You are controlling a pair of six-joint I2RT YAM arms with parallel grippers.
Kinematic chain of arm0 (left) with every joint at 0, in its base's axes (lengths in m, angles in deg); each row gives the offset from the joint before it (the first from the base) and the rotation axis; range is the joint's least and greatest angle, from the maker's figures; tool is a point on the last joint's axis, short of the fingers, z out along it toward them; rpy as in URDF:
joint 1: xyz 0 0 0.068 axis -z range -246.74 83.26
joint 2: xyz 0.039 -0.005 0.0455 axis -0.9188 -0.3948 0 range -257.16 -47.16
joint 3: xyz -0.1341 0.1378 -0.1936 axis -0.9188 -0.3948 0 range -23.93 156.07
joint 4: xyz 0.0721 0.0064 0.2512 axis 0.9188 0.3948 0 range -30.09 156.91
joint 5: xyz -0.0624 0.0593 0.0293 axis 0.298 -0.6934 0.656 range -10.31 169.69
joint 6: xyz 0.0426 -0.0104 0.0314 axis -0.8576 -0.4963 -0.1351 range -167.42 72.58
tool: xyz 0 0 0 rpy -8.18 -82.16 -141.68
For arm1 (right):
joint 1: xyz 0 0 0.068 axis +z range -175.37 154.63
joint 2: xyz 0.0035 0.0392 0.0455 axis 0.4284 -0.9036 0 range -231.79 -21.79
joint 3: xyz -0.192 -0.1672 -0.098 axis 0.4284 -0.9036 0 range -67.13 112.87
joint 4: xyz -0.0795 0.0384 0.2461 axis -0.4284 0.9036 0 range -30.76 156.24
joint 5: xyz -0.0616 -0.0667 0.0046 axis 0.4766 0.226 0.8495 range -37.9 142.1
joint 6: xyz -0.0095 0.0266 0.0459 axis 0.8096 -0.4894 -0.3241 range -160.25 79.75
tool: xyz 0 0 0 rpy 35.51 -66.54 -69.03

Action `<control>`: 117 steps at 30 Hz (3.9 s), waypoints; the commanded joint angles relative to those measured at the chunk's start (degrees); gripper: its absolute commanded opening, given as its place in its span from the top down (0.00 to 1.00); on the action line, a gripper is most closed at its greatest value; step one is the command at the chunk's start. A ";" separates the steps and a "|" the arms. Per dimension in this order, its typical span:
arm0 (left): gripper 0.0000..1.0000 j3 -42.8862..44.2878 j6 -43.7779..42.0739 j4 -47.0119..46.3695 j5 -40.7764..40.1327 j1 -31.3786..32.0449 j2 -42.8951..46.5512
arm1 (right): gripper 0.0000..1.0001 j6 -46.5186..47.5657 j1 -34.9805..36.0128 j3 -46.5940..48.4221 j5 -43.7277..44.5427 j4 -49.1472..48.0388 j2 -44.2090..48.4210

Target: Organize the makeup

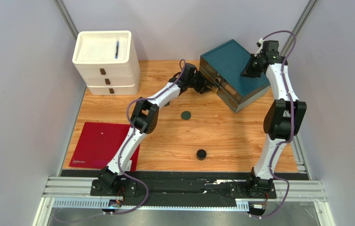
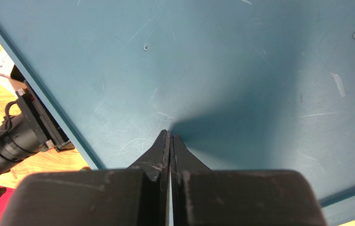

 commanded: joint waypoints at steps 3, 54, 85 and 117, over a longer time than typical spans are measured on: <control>0.58 6.72 -1.89 5.36 -2.07 1.02 0.08 | 1.00 1.37 -0.92 -3.20 4.63 8.25 -3.60; 0.75 5.15 -5.06 17.06 -15.18 0.50 0.78 | 1.00 1.55 -1.45 -4.96 4.63 7.81 -2.63; 0.51 -6.72 -16.67 6.70 -11.23 -1.52 12.29 | 1.00 1.29 -1.54 -5.04 4.54 7.82 -2.98; 0.51 3.47 -6.57 8.89 -14.04 1.99 4.30 | 1.00 1.46 -1.54 -5.92 4.46 7.73 -3.42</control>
